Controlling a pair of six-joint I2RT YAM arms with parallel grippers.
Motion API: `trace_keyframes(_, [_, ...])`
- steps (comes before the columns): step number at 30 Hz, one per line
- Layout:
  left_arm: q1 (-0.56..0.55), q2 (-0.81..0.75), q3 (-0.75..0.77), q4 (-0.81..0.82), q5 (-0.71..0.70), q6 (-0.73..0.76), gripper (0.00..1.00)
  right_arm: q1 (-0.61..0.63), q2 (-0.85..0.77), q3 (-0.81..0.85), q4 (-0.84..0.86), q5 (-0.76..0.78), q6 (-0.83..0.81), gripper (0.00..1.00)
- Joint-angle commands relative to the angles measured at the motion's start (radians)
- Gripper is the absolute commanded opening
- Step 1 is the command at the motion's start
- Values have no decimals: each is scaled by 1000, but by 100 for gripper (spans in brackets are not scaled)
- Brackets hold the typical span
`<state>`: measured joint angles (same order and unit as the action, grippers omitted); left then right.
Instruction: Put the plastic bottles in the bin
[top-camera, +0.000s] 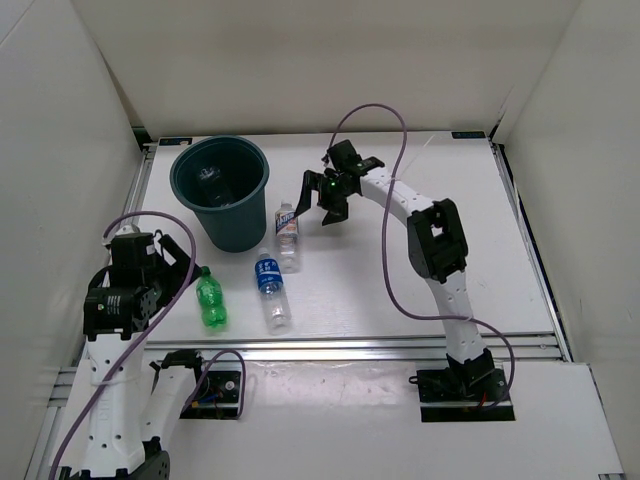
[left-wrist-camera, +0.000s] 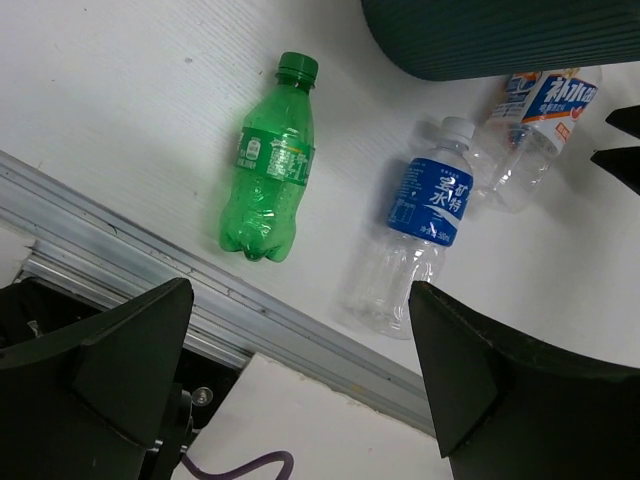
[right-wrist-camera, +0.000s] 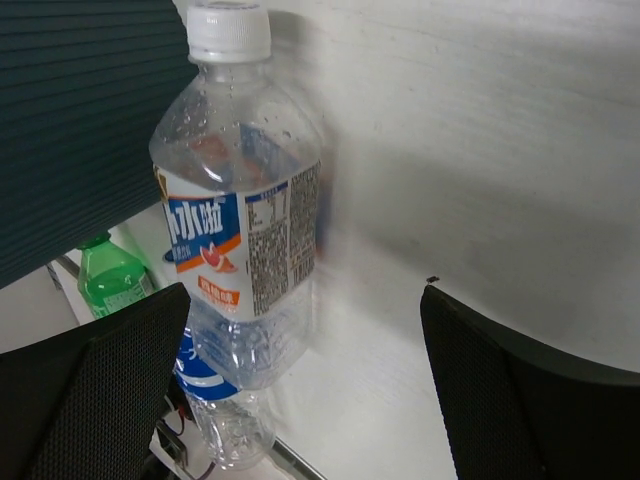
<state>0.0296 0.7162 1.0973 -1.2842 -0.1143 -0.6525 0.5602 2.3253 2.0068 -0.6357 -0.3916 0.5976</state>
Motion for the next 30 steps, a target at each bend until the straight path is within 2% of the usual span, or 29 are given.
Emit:
trace_keyframes(1, [-3,-1,-2,-20,10,-9,100,23,51,61,40,-65,-18,100])
trace_keyframes(9, [-3,-1,7,-40,10,-18,100,53,196,220,62,-153,11,100])
trace_keyframes(17, [-3,-20,7,-70,1,-27,100,53,253,222,111,-222,56,98])
trace_keyframes(21, [-3,-20,7,-79,1,-27,100,53,253,173,120,-273,56,76])
trace_keyframes(22, [-3,-20,7,-79,1,-27,100,53,240,150,120,-283,56,67])
trace_keyframes(24, [-3,-20,16,-79,1,-27,100,29,212,64,120,-283,56,59])
trace_keyframes(25, [-3,-20,16,-79,-10,-27,100,20,172,32,120,-268,47,52])
trace_keyframes(30, [-3,-20,26,-69,-21,-27,100,-51,8,-144,94,-202,-16,38])
